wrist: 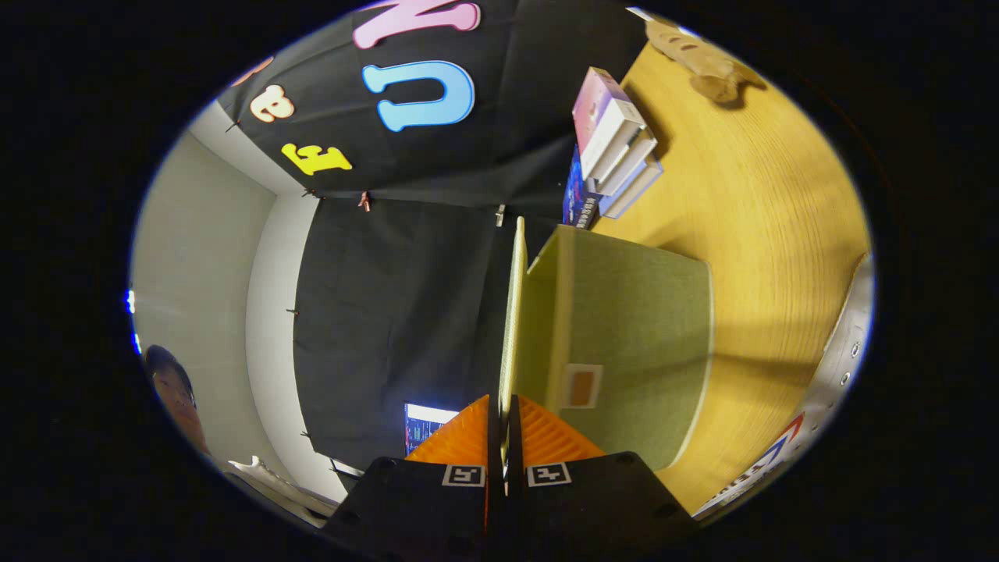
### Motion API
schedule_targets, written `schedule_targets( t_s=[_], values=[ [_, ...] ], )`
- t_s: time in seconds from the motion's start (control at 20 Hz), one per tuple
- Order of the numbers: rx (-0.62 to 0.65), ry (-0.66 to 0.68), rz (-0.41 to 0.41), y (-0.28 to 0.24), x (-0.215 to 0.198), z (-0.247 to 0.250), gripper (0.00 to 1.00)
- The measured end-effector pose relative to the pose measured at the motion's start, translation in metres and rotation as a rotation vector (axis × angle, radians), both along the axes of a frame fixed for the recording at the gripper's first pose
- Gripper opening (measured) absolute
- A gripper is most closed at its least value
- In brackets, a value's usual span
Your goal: Open the storage box then place both shoes into the box .Put the left shoe in first, then the right shoe, with the right side of both shoes facing outward in a uniform manner.
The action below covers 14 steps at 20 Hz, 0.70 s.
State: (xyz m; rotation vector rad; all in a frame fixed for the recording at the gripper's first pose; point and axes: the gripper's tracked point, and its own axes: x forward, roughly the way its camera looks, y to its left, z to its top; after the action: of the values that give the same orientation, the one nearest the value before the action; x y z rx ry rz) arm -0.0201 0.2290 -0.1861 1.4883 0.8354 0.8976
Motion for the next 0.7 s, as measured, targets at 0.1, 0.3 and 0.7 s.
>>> schedule_targets(
  t_s=[0.1,0.3,0.7],
  values=[
    [-0.018,-0.035,-0.019,0.006,0.003,0.030,0.05],
    [-0.078,-0.101,-0.051,0.035,0.016,0.088,0.05],
    [-0.143,-0.196,-0.021,0.138,0.047,0.150,0.06]
  ],
)
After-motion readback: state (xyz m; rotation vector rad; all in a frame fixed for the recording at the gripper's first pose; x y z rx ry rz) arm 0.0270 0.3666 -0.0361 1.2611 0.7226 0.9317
